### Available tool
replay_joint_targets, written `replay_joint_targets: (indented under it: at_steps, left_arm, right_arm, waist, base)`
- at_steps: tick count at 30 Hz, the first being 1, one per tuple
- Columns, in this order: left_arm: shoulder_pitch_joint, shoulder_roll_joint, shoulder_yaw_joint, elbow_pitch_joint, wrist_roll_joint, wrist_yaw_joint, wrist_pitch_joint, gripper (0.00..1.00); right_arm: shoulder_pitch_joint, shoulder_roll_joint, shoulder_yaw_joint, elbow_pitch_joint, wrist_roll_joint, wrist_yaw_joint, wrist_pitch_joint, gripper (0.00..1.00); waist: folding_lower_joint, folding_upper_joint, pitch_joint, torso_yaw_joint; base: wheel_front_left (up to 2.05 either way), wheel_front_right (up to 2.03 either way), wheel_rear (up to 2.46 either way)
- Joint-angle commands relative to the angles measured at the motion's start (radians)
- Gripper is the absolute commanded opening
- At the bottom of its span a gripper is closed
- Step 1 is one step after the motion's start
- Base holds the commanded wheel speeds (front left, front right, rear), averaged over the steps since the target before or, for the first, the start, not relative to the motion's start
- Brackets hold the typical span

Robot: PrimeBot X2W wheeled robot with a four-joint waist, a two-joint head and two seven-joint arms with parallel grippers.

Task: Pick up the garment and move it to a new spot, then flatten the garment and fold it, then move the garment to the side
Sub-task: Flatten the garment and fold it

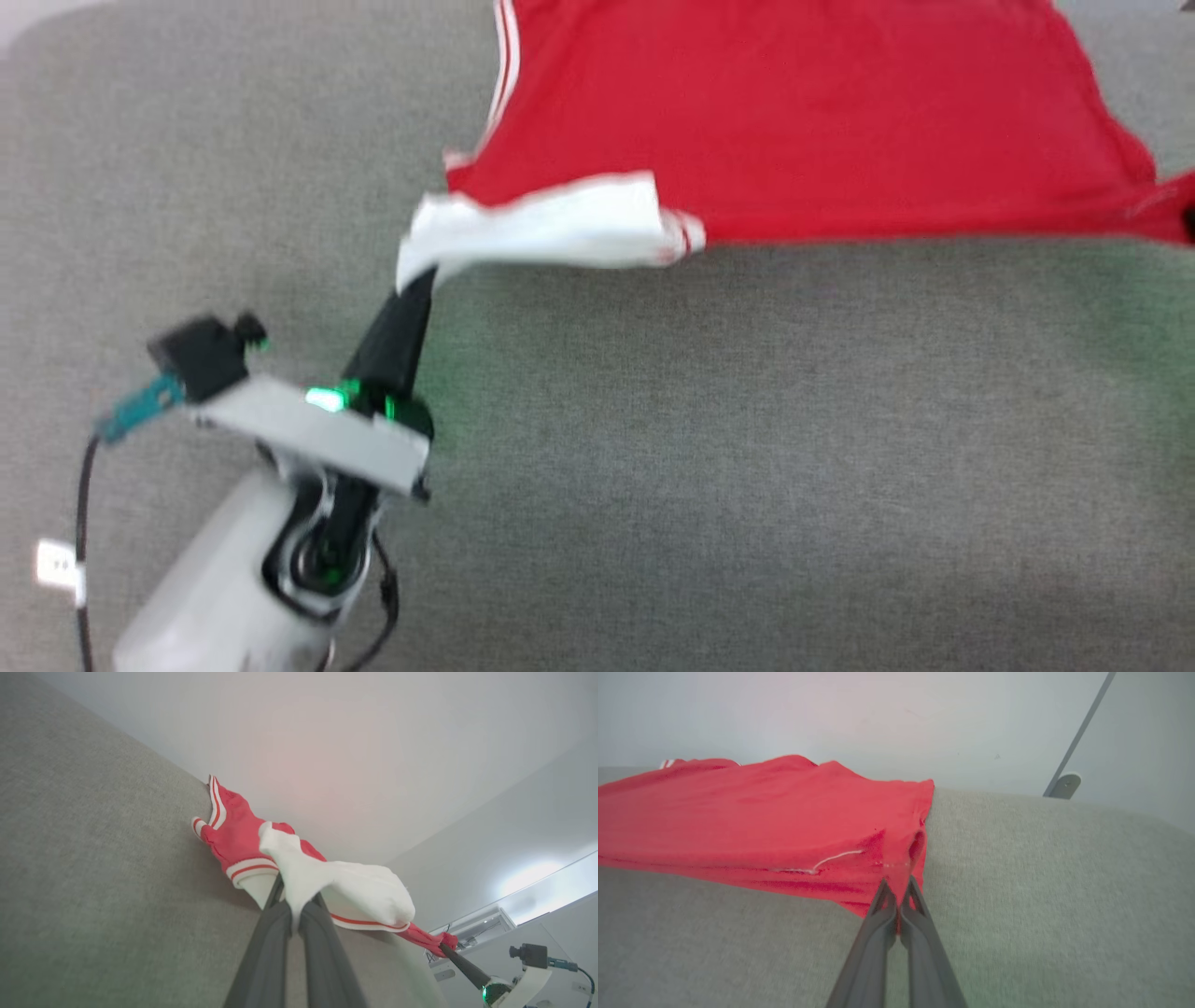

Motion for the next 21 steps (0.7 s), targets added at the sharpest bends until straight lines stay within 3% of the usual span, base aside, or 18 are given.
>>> replay_joint_targets:
  at_steps: [1,4,10,21]
  left_arm:
    - [0.067,0.018,0.000,-0.044,0.027,0.001,-0.006,0.00]
    - [0.130,0.034,0.000,-0.083,0.049,0.001,-0.006,0.00]
    - [0.306,0.071,0.012,-0.204,0.064,0.001,-0.006,0.00]
    - [0.556,0.152,0.036,-0.390,0.070,0.005,-0.004,0.00]
  right_arm:
    - [0.083,-0.017,-0.029,-0.061,0.009,-0.001,0.032,0.00]
    - [0.159,-0.024,-0.068,-0.130,0.016,-0.001,0.069,0.00]
    - [0.408,0.004,-0.238,-0.329,-0.007,-0.001,0.199,0.00]
    - [0.769,0.175,-0.520,-0.733,-0.097,-0.001,0.455,0.00]
  waist:
    - [0.0000,0.0000,-0.047,-0.001]
    - [0.0000,0.0000,-0.068,0.002]
    - [0.0000,0.0000,-0.110,0.006]
    - [0.0000,0.0000,-0.119,0.001]
  base:
    - [0.00,0.00,0.00]
    - [0.00,0.00,0.00]
    - [0.00,0.00,0.00]
    - [0.00,0.00,0.00]
